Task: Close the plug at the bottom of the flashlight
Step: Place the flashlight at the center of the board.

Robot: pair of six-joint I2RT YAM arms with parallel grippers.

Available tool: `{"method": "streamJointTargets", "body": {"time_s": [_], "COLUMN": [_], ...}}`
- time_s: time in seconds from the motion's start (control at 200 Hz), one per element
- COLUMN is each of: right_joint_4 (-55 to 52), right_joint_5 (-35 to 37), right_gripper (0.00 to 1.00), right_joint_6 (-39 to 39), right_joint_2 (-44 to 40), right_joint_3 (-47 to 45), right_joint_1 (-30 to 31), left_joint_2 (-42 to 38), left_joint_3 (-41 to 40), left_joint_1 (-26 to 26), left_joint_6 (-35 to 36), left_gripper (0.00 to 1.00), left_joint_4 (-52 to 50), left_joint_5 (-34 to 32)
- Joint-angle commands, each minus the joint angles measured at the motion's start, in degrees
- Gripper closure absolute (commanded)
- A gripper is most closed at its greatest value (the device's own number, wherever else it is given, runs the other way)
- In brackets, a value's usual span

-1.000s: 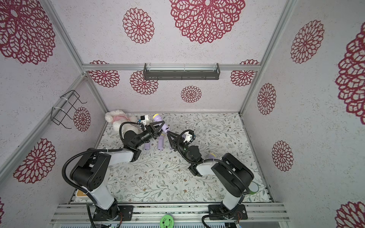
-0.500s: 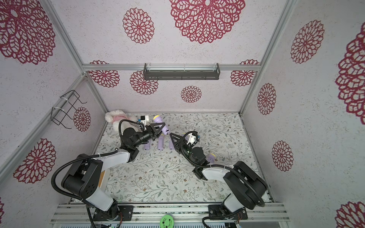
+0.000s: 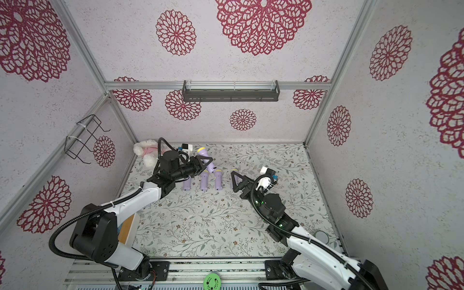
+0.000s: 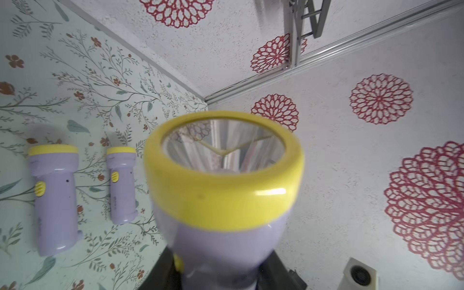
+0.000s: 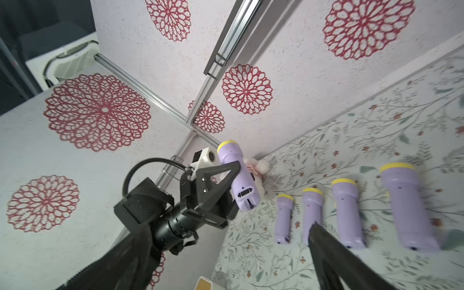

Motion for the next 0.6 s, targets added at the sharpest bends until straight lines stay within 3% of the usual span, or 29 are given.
{"method": "streamJointTargets", "body": {"time_s": [0.0, 0.165, 0.29, 0.595], "right_joint_4": [-17.5, -37.7, -48.4, -61.1], "right_joint_5": [8.1, 16.1, 19.6, 23.5], "right_gripper": [0.01, 0.01, 0.01, 0.01], "right_joint_6": [-8.3, -11.8, -11.8, -12.8], "right_joint_2": [-7.6, -17.8, -22.9, -27.2], "right_joint_3": [0.9, 4.5, 6.3, 10.1], "right_joint_1": [0.0, -0.1, -0.1, -0.1], "left_joint_2": [-0.3, 5.0, 13.3, 36.3], "left_joint_3": [6.0, 17.8, 29.3, 58.4], "left_joint_1": [-3.6, -9.5, -12.8, -17.8], "left_joint_6": [9.5, 13.7, 14.3, 16.1], "left_gripper": [1.0, 1.0, 1.0, 1.0], "left_joint_4": [-17.9, -32.1, -42.1, -62.1], "left_joint_5": [-7.8, -16.8, -20.0, -23.0]}}
